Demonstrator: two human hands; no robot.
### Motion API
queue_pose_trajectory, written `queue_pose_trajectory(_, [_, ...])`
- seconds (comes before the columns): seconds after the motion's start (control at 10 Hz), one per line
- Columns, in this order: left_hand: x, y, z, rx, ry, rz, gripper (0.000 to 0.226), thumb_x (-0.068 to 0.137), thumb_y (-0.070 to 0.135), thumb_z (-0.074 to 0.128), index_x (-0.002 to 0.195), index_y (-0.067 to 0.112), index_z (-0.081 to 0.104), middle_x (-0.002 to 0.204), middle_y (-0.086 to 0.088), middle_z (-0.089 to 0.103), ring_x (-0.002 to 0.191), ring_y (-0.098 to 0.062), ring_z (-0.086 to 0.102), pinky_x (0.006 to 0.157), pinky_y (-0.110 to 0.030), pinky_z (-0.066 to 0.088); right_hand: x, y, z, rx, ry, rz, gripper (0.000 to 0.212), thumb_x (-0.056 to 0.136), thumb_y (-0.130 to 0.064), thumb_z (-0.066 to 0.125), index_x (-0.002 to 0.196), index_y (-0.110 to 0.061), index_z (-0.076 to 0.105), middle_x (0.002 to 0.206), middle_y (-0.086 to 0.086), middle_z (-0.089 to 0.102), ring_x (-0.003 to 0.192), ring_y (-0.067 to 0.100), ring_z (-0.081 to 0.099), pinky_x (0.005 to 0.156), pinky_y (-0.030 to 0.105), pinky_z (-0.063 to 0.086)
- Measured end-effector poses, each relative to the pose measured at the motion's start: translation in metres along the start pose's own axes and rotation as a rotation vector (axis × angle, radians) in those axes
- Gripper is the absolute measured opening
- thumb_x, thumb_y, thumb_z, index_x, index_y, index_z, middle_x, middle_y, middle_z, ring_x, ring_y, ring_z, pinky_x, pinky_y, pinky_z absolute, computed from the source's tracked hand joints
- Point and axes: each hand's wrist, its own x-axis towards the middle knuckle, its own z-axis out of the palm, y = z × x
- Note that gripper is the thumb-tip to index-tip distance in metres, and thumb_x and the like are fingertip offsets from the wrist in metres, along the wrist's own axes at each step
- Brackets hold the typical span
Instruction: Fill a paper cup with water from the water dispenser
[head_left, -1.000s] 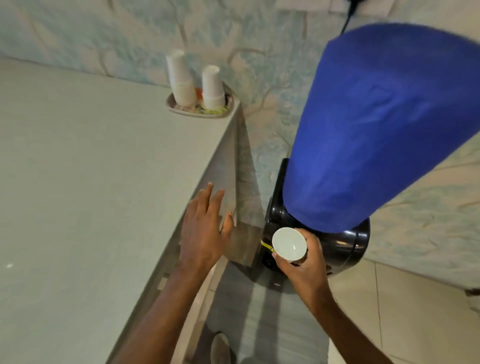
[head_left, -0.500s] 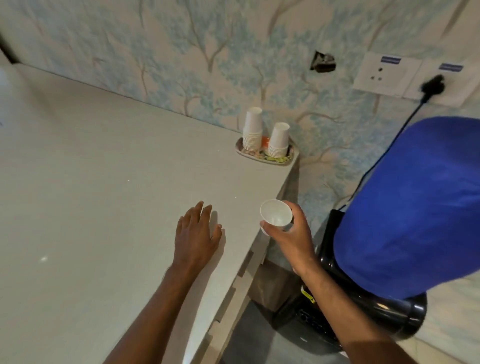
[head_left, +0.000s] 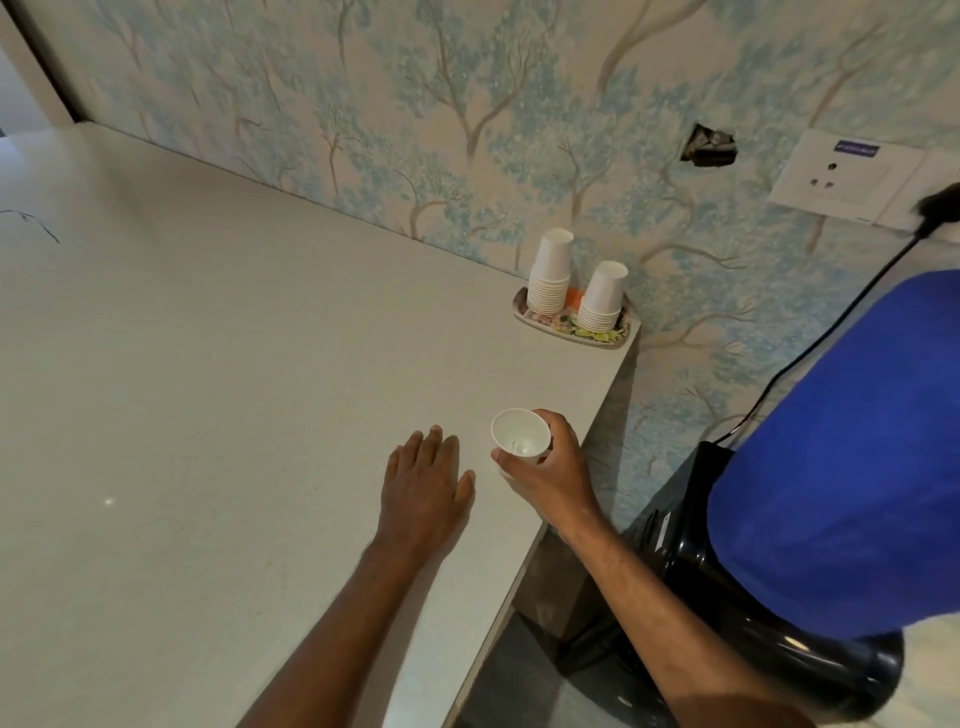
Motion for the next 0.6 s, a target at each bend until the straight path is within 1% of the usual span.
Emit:
queue_pose_trajectory(0.1, [-0.0005,-0.0005,0.0021,-0.003,0.002,-0.002,0.063,0.108,0.051,0.035,0.161,0.019,0.030,0.172,-0.009,0.023,0.160,-0.031,0.019,0.131,-0.049,0.017,-0.0017,0.0015,0.0016,-0.009,-0.007,0.026,0.080,0.078,-0.035,0.090,0.143,-0.024,0.046,0.141,0.000,0.054,0.126,0.016,0.052,0.095,0.026,0.049])
queue_pose_trajectory(0.3, [0.0013,-0.0018,0.0038,0.000,-0.005,0.010,0.063,0.108,0.051,0.034,0.162,0.018,0.029,0.172,-0.009,0.022,0.160,-0.032,0.018,0.131,-0.049,0.016,-0.0033,0.0032,0.0037,0.004,0.002,0.030,0.080,0.080,-0.036,0.088,0.145,-0.024,0.044,0.144,0.001,0.053,0.125,0.013,0.050,0.096,0.027,0.049])
queue_pose_trajectory(0.4, [-0.0014,-0.0003,0.0016,0.015,0.004,0.019,0.063,0.109,0.052,0.033,0.161,0.018,0.029,0.172,-0.009,0.022,0.160,-0.031,0.018,0.132,-0.050,0.019,-0.0071,-0.0012,0.0023,-0.011,0.006,0.029,0.082,0.079,-0.037,0.089,0.146,-0.024,0.044,0.145,0.001,0.052,0.130,0.018,0.051,0.101,0.032,0.052])
queue_pose_trajectory(0.5, [-0.0004,-0.0014,0.0007,0.009,0.007,0.014,0.062,0.109,0.051,0.034,0.161,0.018,0.029,0.172,-0.009,0.022,0.160,-0.031,0.018,0.131,-0.050,0.019,-0.0081,-0.0037,-0.0004,0.031,-0.019,0.016,0.089,0.076,-0.040,0.090,0.149,-0.025,0.042,0.150,0.001,0.047,0.137,0.020,0.048,0.107,0.040,0.052])
queue_pose_trajectory(0.6, [-0.0009,-0.0034,-0.0010,-0.010,-0.010,0.018,0.062,0.108,0.050,0.036,0.161,0.018,0.029,0.172,-0.009,0.023,0.160,-0.031,0.017,0.132,-0.049,0.018,-0.0116,-0.0047,-0.0039,0.069,-0.051,0.030,0.101,0.072,-0.050,0.088,0.155,-0.026,0.035,0.158,-0.001,0.038,0.142,0.017,0.040,0.110,0.039,0.048])
